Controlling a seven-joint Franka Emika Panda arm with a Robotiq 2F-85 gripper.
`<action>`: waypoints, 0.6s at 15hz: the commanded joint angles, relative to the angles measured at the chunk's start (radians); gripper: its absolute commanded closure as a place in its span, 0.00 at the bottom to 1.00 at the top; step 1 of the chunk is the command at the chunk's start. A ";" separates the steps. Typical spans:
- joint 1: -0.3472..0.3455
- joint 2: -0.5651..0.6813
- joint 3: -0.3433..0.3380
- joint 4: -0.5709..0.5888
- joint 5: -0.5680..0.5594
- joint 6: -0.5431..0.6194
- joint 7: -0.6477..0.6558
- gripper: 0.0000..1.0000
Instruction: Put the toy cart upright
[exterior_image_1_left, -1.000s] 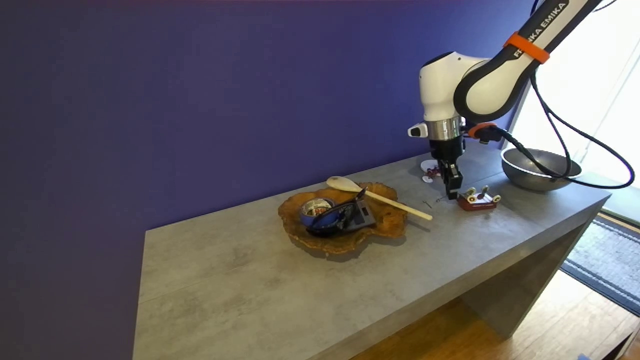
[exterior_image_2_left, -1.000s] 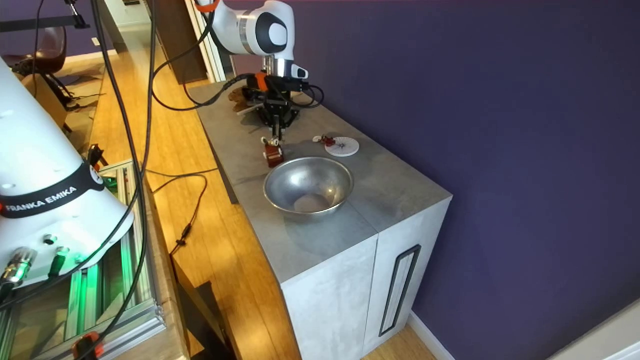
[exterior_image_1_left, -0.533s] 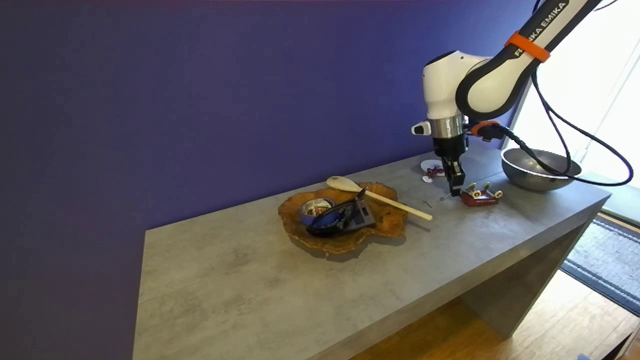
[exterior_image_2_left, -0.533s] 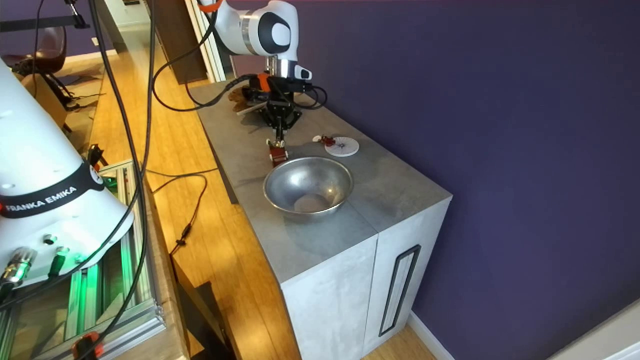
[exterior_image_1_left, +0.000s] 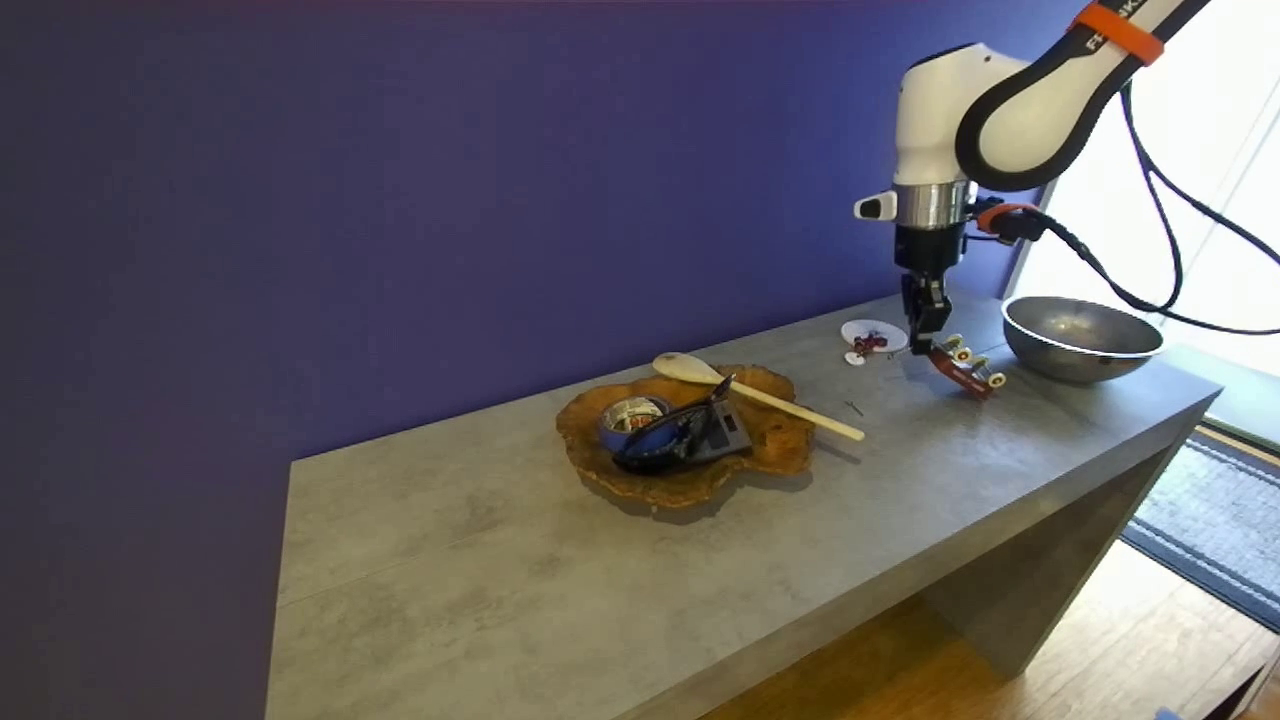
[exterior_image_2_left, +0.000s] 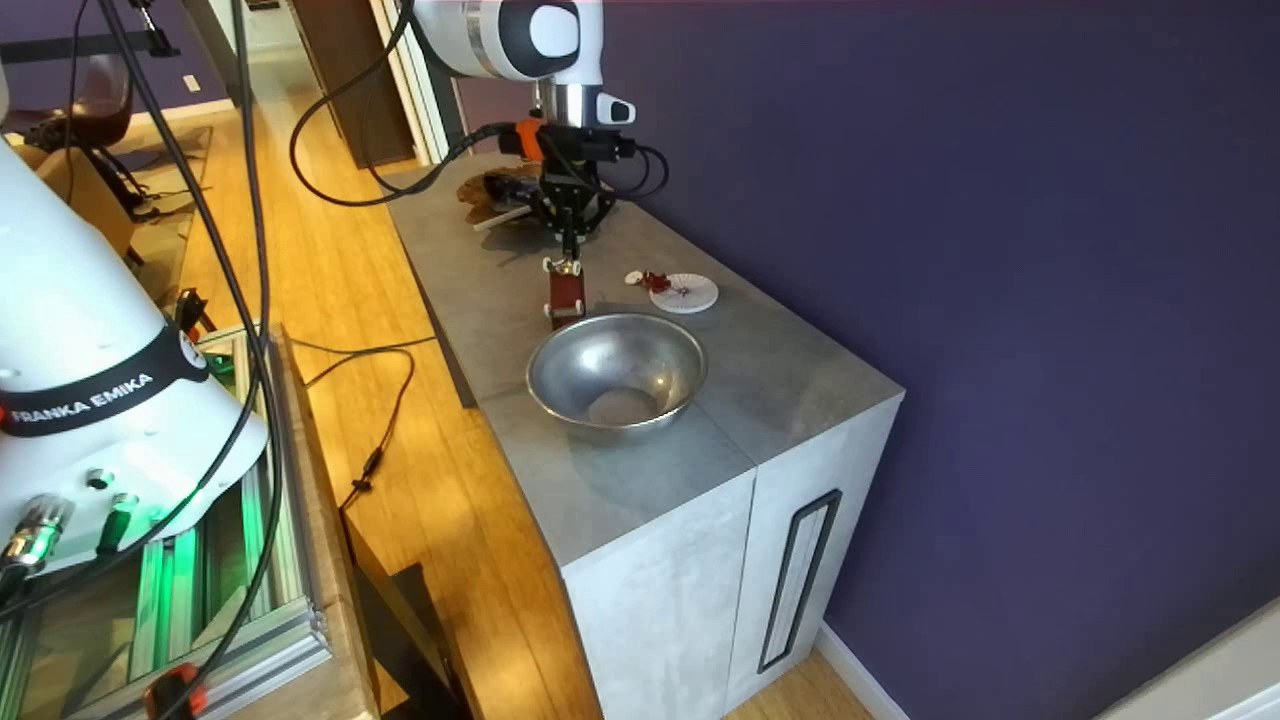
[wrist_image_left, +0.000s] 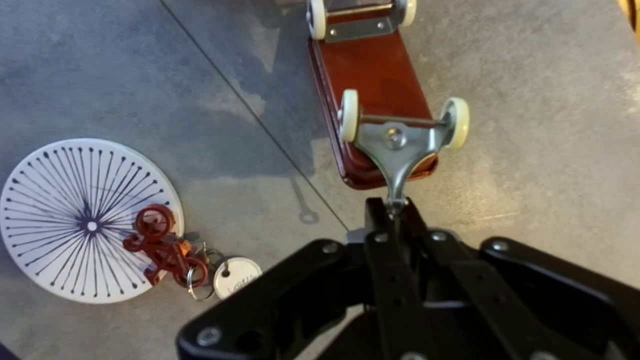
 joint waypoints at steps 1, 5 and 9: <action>-0.081 -0.128 0.064 -0.135 0.131 0.116 -0.151 0.98; -0.165 -0.185 0.163 -0.217 0.395 0.248 -0.427 0.98; -0.397 -0.175 0.458 -0.239 0.704 0.338 -0.745 0.98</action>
